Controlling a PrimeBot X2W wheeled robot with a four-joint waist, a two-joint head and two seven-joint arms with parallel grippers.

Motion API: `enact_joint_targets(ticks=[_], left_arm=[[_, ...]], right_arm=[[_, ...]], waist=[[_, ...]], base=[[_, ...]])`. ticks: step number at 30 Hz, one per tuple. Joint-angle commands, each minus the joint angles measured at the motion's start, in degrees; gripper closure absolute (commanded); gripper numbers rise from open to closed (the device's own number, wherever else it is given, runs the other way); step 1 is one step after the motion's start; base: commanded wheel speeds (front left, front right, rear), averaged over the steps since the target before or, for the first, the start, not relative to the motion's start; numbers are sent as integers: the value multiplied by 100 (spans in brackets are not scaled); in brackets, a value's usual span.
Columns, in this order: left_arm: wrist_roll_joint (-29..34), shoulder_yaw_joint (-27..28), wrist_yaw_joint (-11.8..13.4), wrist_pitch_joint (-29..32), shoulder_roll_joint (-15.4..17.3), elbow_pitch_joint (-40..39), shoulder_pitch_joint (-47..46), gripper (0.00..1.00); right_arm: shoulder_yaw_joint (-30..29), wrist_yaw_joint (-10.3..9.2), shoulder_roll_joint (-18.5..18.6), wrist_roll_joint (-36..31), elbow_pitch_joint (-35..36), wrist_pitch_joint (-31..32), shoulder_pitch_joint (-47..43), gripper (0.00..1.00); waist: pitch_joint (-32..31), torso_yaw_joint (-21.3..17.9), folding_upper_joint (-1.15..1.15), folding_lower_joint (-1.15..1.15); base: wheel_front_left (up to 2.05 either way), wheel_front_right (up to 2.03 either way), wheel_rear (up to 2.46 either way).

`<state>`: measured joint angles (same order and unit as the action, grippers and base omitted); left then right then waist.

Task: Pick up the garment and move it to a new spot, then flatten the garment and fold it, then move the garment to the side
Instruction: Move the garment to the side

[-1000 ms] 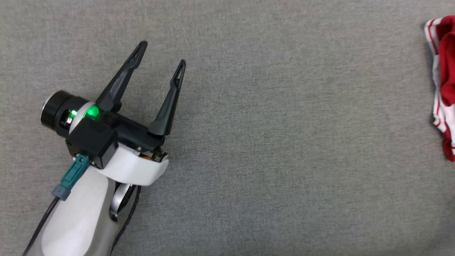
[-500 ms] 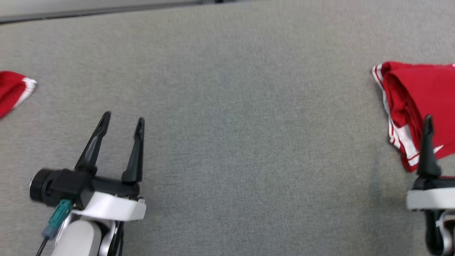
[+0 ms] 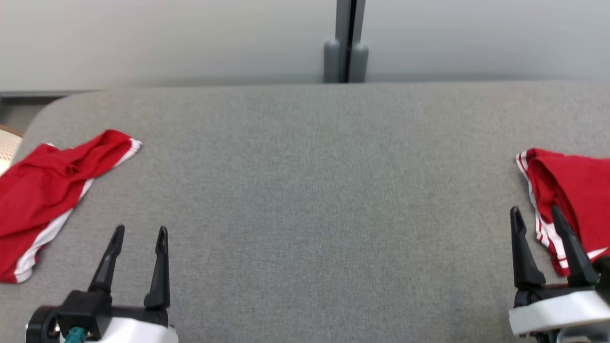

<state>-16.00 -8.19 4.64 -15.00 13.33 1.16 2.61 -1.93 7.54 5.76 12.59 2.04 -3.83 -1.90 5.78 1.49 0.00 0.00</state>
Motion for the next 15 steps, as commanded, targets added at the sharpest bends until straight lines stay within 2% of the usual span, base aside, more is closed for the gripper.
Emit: enact_joint_targets(ticks=[1,15], left_arm=[[-34,1,47,20,18,5,102,0],[-17,-155,199,317,73,-233,849,0]], right_arm=[[-13,-11,40,40,-6,30,-121,0],[-119,-11,96,146,301,444,-1059,0]], waist=[[-330,123,0,0],[-1056,82,0,0]], base=[[0,0,0],[0,0,0]])
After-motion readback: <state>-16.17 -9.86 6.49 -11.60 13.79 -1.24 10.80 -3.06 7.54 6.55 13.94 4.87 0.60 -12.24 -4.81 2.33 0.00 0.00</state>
